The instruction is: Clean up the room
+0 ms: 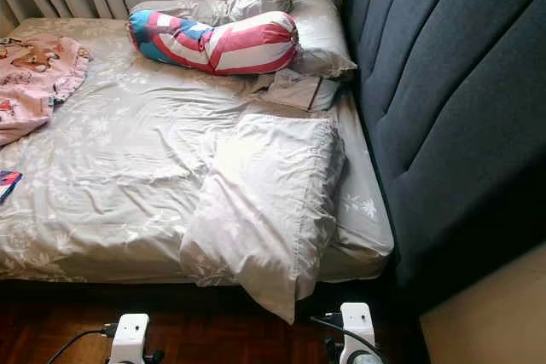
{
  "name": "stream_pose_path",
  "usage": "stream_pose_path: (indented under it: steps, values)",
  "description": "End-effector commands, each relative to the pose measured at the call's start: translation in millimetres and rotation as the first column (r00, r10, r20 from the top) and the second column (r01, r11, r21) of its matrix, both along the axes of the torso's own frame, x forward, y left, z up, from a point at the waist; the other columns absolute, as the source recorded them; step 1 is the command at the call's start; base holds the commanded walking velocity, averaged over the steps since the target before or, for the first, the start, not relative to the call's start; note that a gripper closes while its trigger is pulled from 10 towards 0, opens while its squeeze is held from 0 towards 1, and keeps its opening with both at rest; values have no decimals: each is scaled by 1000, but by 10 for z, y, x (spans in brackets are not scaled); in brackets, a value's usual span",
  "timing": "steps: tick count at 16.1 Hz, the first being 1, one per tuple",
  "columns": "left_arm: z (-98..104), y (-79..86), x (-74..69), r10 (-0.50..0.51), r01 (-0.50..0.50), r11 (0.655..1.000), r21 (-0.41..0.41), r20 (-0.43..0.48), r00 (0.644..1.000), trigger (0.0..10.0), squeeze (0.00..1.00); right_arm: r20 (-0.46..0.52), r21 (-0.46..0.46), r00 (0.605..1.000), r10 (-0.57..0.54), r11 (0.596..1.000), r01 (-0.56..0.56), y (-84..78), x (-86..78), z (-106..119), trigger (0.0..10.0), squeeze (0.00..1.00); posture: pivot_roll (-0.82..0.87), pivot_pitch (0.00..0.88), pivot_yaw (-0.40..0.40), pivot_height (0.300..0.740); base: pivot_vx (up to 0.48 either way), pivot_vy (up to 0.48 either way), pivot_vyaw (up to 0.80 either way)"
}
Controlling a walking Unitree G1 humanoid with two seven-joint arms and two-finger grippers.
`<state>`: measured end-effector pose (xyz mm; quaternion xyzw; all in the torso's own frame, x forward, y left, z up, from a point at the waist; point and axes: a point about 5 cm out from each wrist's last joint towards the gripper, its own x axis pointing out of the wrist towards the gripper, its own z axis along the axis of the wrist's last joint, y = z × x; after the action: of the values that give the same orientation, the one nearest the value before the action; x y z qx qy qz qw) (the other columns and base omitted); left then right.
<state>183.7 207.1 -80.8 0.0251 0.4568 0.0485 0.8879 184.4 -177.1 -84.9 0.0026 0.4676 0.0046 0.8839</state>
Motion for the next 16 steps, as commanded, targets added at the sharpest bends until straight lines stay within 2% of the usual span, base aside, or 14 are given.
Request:
stream_pose_path:
  steps: [1,16]
  values:
    - [-13,20,-32,2,-2,1000,2,-11,1000,10000,0,-3,8,1000,-15,1000,15,-5,-4,-2,10000,0,-147,68,-63,740,0,0,0]
    - [-9,21,-25,9,-9,1000,-4,-5,1000,10000,0,-9,1,1000,-1,1000,1,-3,-11,-6,10000,0,-147,71,-63,740,0,0,0]
